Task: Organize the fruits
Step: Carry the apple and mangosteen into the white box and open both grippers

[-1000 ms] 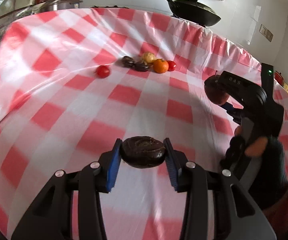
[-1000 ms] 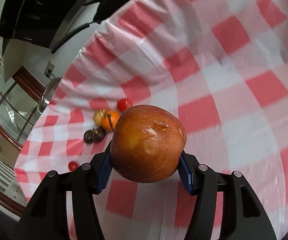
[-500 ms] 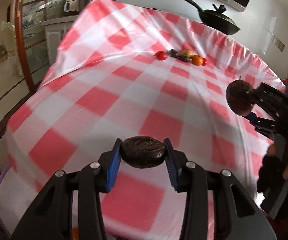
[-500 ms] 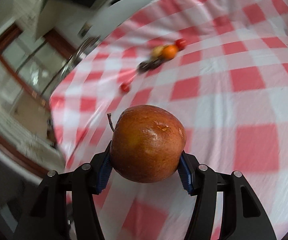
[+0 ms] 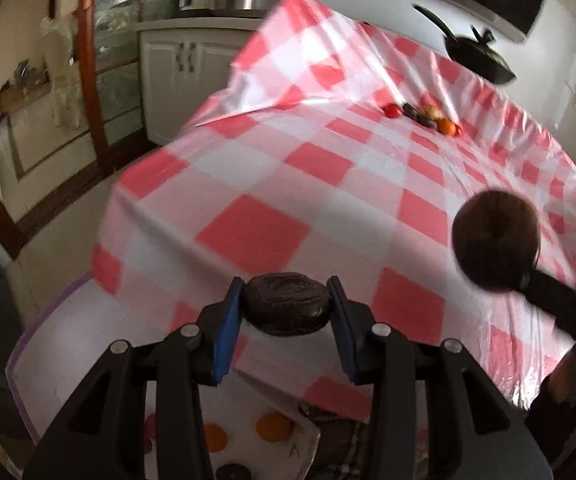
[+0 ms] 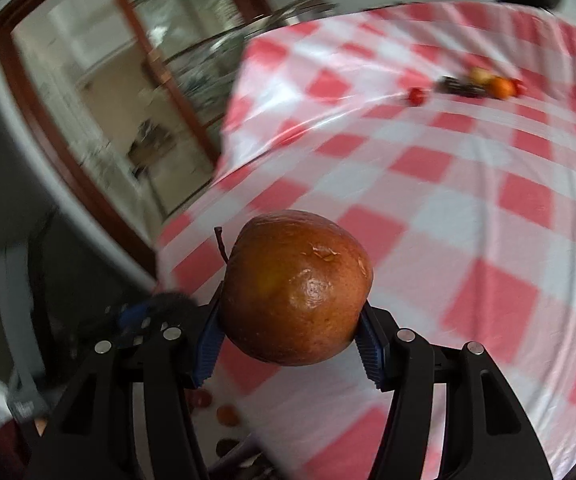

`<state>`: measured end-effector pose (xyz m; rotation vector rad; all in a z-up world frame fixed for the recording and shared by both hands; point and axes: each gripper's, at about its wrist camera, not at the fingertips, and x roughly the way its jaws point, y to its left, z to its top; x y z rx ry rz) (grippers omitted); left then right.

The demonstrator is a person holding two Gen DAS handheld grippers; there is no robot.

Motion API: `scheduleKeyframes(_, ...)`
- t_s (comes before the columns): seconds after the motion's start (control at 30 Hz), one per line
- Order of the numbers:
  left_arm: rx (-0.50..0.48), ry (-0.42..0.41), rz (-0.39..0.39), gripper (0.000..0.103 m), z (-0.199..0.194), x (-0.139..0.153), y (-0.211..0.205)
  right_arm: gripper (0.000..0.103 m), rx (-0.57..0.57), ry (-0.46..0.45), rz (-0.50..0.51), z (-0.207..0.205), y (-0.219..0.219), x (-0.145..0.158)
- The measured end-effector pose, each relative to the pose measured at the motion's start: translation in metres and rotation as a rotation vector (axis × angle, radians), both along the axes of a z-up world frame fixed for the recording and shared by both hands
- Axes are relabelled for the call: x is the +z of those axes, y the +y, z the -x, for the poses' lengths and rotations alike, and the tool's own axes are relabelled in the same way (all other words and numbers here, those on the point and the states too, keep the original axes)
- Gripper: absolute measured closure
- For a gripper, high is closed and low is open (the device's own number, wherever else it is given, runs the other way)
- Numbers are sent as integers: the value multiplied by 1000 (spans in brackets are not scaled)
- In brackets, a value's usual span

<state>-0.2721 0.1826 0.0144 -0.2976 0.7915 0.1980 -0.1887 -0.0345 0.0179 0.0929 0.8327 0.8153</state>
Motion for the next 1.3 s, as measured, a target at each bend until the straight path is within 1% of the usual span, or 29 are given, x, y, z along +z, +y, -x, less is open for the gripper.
scheduleKeyframes(0.1, 40, -24, 0, 61, 15, 4, 15, 46, 95, -44, 18, 24, 24, 2)
scheduleKeyframes(0.2, 76, -35, 0, 61, 30, 5, 29, 46, 162, -69, 26, 40, 39, 3)
scheduleKeyframes(0.33, 142, -15, 15, 61, 56, -5, 52, 46, 286, -115, 65, 71, 63, -1)
scheduleKeyframes(0.37, 158, -7, 13, 61, 62, -9, 57, 46, 332, -136, 83, 82, 71, -4)
scheduleKeyframes(0.43, 189, 22, 7, 61, 71, -19, 67, 46, 385, -151, 106, 94, 81, -10)
scheduleKeyframes(0.53, 255, 79, 25, 61, 87, -42, 84, 46, 484, -157, 145, 114, 98, -23)
scheduleKeyframes(0.63, 311, 148, 25, 61, 98, -69, 98, 46, 580, -180, 225, 135, 117, -46)
scheduleKeyframes(0.77, 373, 236, 49, 61, 109, -106, 112, 46, 684, -171, 366, 154, 144, -91)
scheduleKeyframes(0.83, 395, 265, 58, 61, 113, -117, 116, 46, 714, -165, 424, 159, 153, -110)
scheduleKeyframes(0.93, 435, 301, 74, 61, 119, -132, 124, 46, 735, -129, 492, 157, 164, -137)
scheduleKeyframes(1.03, 470, 333, 101, 61, 125, -146, 130, 46, 742, -105, 537, 153, 171, -154)
scheduleKeyframes(1.1, 487, 339, 138, 61, 128, -152, 135, 46, 754, -96, 564, 152, 177, -163)
scheduleKeyframes(1.2, 507, 328, 152, 61, 130, -153, 140, 46, 767, -91, 608, 154, 182, -172)
scheduleKeyframes(1.3, 504, 350, 168, 60, 128, -160, 141, 46, 767, -74, 641, 151, 185, -181)
